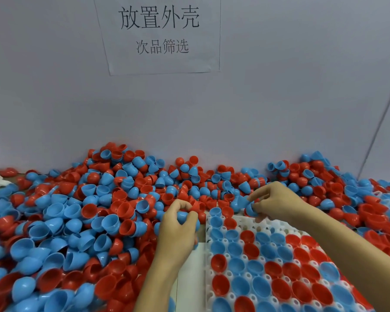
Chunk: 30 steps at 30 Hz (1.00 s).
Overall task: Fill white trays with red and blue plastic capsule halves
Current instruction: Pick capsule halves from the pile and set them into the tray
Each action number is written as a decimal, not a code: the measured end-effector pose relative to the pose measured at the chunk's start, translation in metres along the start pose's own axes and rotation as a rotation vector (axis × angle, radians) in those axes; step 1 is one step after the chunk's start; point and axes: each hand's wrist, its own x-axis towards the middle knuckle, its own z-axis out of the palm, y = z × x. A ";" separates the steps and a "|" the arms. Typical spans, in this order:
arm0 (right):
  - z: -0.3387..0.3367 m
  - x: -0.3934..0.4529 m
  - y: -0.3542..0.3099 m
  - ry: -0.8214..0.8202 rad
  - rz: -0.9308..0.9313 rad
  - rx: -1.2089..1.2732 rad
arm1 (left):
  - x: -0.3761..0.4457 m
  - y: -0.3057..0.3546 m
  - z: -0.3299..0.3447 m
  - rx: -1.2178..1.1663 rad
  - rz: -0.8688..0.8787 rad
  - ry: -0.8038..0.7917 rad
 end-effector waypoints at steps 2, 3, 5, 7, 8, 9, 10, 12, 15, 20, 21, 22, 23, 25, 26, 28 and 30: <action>0.006 0.002 -0.001 -0.011 0.003 -0.053 | -0.001 0.000 0.003 -0.010 -0.032 -0.006; 0.010 0.004 -0.001 -0.026 -0.002 -0.078 | -0.001 0.000 0.005 -0.032 -0.058 -0.008; 0.015 0.005 -0.002 -0.045 -0.007 -0.079 | -0.002 0.001 0.007 -0.066 -0.097 -0.013; 0.017 0.007 -0.002 -0.016 -0.008 -0.048 | -0.002 0.002 0.006 -0.079 -0.107 -0.005; 0.017 0.008 -0.002 0.023 -0.010 -0.027 | -0.002 0.003 0.006 -0.086 -0.108 0.001; 0.016 0.009 -0.001 0.071 -0.010 0.009 | -0.002 0.003 0.005 -0.094 -0.109 0.007; 0.015 0.010 -0.001 0.113 -0.014 0.045 | -0.003 0.004 0.005 -0.099 -0.110 0.009; 0.010 0.011 0.000 0.143 -0.055 0.056 | -0.004 0.006 0.005 -0.110 -0.122 0.009; 0.005 0.012 0.001 0.068 -0.113 -0.003 | -0.005 0.011 0.004 -0.192 -0.151 0.001; 0.013 0.017 0.005 -0.044 -0.187 -0.183 | -0.005 0.018 0.005 -0.428 -0.222 -0.015; 0.018 0.017 0.005 -0.057 -0.209 -0.245 | -0.005 0.018 0.005 -0.466 -0.227 -0.022; 0.023 0.017 0.005 -0.071 -0.234 -0.321 | -0.005 0.019 0.004 -0.495 -0.230 -0.030; 0.027 0.016 0.005 -0.076 -0.259 -0.407 | -0.005 0.019 0.004 -0.517 -0.231 -0.037; 0.033 0.014 0.005 -0.060 -0.295 -0.541 | -0.005 0.018 0.005 -0.531 -0.229 -0.049; 0.034 0.013 0.003 -0.053 -0.306 -0.577 | -0.004 0.017 0.005 -0.526 -0.225 -0.055; 0.031 0.010 0.000 -0.050 -0.323 -0.610 | -0.004 0.015 0.005 -0.510 -0.219 -0.067; 0.026 0.007 -0.003 -0.033 -0.354 -0.585 | -0.003 0.014 0.006 -0.503 -0.212 -0.081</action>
